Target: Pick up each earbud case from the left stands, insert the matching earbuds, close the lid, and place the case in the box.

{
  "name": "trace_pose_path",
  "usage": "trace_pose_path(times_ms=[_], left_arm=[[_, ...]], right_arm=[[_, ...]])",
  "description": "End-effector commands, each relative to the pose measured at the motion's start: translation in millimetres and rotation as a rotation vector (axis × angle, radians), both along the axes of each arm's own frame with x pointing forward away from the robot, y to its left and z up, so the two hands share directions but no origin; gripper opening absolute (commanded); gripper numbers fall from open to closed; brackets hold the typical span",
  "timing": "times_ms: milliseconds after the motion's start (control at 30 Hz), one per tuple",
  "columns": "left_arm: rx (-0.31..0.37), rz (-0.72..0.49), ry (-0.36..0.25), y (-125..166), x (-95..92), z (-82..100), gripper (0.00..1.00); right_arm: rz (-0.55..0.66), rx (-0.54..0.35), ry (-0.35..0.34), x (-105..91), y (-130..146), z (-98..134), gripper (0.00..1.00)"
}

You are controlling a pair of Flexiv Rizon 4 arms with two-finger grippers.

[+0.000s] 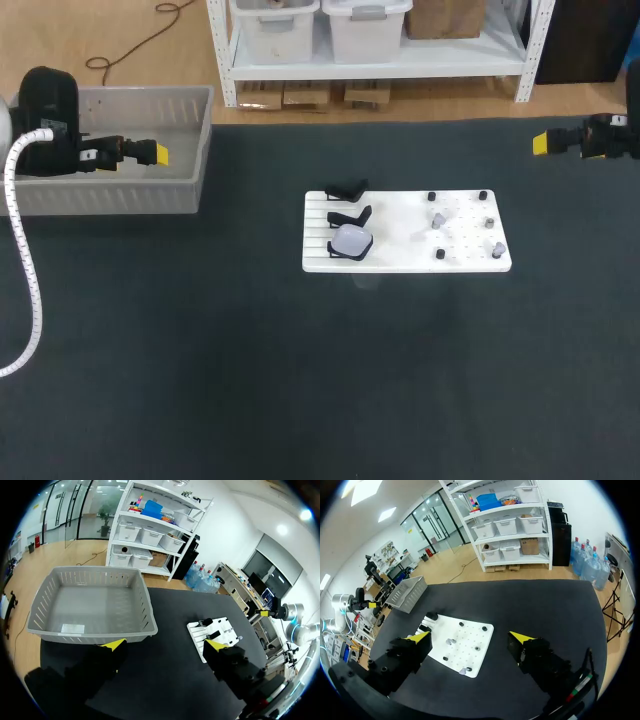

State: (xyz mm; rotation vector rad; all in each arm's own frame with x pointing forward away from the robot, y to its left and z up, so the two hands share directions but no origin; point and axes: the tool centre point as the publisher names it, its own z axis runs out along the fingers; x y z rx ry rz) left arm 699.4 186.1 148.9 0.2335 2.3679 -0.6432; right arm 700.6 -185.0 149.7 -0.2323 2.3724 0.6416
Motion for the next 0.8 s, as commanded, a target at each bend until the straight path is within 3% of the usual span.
trace_pose_path(times_ms=[33,733,800], left_arm=[[0.007,0.004,0.005,-1.2,0.3,1.1,1.0],[0.007,0.004,0.005,-1.2,0.3,1.1,1.0],[0.003,-0.033,-0.015,-4.9,-0.8,4.0,1.0]], right_arm=[[0.001,0.0,0.0,0.0,-0.4,0.1,1.0],[0.001,0.0,0.0,0.0,-0.4,0.1,1.0],[0.001,0.0,0.0,0.0,-0.4,0.1,1.0]])
